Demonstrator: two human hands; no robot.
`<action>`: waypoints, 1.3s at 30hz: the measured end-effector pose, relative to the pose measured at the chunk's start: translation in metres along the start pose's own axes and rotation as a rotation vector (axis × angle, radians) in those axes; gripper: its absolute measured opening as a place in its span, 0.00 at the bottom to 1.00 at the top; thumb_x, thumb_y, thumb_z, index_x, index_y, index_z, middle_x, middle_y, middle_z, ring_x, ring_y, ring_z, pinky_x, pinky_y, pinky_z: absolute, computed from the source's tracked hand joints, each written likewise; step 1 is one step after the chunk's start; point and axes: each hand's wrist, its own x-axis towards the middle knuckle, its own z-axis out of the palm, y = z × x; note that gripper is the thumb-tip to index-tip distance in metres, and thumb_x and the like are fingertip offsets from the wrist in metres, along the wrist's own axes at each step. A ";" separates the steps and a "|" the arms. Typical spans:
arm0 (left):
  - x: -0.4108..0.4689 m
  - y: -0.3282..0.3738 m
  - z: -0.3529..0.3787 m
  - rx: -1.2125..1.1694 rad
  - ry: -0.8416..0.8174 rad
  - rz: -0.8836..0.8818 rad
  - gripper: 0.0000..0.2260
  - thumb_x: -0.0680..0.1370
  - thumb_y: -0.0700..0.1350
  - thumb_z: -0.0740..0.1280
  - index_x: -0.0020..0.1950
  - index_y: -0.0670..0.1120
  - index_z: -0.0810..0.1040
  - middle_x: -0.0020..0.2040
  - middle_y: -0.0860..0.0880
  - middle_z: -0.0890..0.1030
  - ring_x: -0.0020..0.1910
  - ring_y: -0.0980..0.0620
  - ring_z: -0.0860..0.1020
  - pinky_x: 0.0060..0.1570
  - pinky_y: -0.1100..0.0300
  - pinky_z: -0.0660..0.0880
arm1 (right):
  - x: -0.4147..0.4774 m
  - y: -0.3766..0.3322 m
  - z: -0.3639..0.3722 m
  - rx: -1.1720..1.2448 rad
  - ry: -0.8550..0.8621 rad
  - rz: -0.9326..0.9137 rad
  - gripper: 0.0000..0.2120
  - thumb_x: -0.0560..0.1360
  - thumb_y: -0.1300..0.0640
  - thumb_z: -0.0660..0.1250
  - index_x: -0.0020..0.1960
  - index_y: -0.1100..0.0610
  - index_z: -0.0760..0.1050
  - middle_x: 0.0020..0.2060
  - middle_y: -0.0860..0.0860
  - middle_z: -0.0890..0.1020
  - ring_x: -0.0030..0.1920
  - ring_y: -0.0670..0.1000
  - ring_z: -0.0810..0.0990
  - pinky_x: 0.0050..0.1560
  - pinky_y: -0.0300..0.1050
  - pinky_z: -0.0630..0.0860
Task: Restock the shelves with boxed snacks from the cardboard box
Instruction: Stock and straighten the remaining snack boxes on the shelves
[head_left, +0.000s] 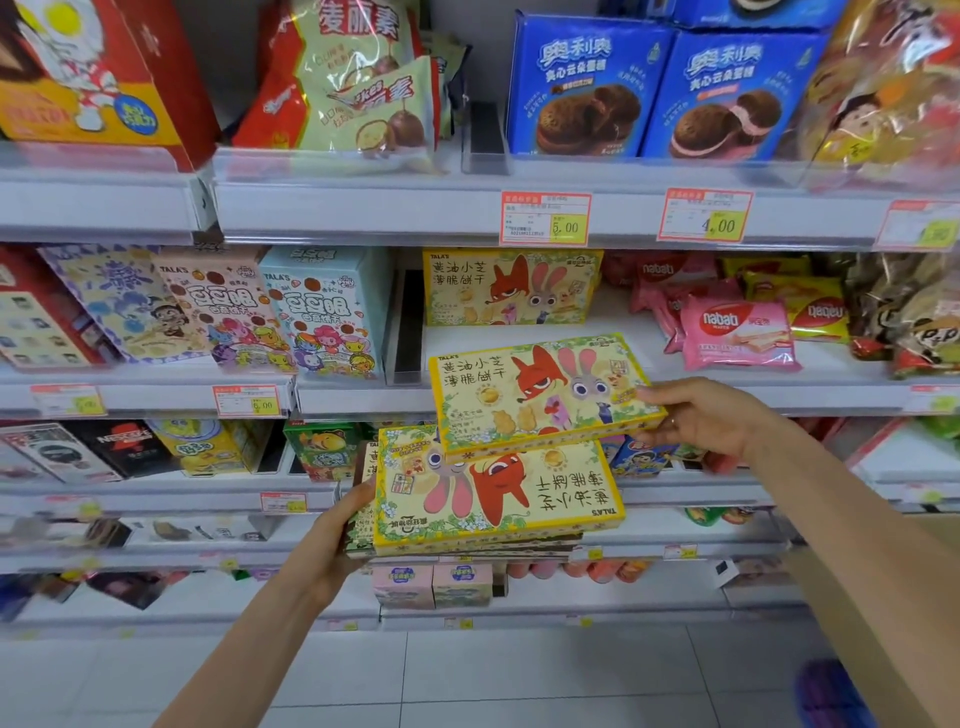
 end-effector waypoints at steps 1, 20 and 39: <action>0.000 0.000 0.000 -0.004 0.005 -0.002 0.07 0.77 0.47 0.62 0.50 0.49 0.78 0.42 0.49 0.85 0.42 0.51 0.81 0.39 0.57 0.73 | 0.001 -0.002 0.001 0.011 0.011 -0.038 0.10 0.72 0.65 0.65 0.53 0.66 0.76 0.46 0.58 0.82 0.42 0.56 0.82 0.36 0.44 0.82; -0.012 0.001 -0.005 -0.017 -0.040 0.023 0.09 0.79 0.47 0.59 0.50 0.48 0.78 0.39 0.50 0.85 0.35 0.55 0.83 0.38 0.58 0.76 | 0.087 -0.034 0.031 -0.360 0.412 -0.503 0.28 0.66 0.72 0.73 0.63 0.64 0.69 0.54 0.58 0.79 0.51 0.53 0.77 0.49 0.46 0.76; -0.009 -0.014 0.008 -0.017 -0.032 0.040 0.10 0.79 0.47 0.59 0.51 0.47 0.78 0.42 0.48 0.85 0.37 0.54 0.83 0.42 0.56 0.73 | 0.118 -0.041 0.026 -0.630 0.640 -0.648 0.19 0.69 0.66 0.70 0.57 0.65 0.68 0.51 0.62 0.81 0.52 0.61 0.79 0.50 0.52 0.75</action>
